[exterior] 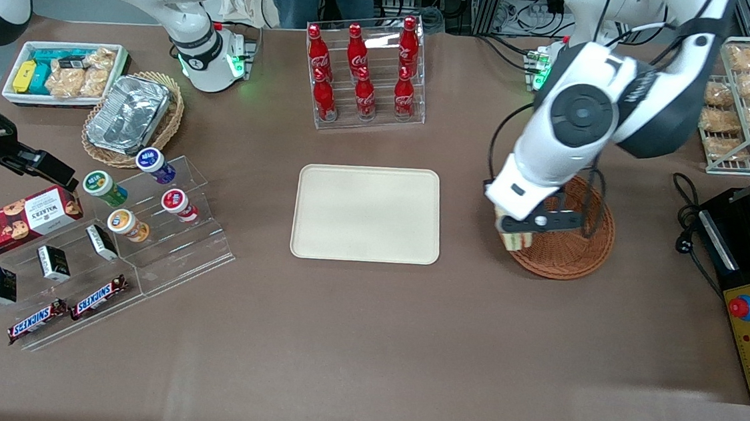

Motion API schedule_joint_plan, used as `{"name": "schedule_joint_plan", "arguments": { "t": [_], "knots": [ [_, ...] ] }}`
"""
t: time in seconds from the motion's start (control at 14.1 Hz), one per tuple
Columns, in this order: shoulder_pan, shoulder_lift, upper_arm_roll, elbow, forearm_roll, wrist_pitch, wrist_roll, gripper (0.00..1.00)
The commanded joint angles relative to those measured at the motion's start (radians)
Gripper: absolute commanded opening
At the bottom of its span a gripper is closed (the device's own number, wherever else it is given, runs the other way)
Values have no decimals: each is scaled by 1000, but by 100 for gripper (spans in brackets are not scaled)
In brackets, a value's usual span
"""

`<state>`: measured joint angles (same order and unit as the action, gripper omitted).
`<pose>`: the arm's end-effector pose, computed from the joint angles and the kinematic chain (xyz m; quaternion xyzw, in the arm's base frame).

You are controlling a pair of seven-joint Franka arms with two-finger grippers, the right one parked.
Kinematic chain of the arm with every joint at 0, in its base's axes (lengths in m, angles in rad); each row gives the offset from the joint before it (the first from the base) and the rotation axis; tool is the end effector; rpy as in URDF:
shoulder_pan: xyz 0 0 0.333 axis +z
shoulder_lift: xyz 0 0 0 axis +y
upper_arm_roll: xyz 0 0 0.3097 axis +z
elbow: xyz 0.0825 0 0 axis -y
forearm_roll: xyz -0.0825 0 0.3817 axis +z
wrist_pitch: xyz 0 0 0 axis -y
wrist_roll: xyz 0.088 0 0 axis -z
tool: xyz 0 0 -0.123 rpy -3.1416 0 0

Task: Place sandwich from basket to tray
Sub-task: 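Carry the sandwich with the left gripper over to the cream tray, then lower the sandwich onto the tray and open the left gripper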

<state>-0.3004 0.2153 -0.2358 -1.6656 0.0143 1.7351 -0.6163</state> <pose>0.5245 -0.2995 0.4488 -0.9966 -0.0391 0.0684 0.0228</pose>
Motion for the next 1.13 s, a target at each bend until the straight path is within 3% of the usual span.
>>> {"name": "schedule_joint_plan", "arguments": {
  "t": [0.0, 0.71, 1.06],
  "knots": [
    [-46, 62, 4, 26, -46, 49, 4, 0],
    [-184, 272, 6, -43, -31, 457, 0, 0],
    [-197, 355, 9, -49, -27, 531, 6, 0]
  ]
}}
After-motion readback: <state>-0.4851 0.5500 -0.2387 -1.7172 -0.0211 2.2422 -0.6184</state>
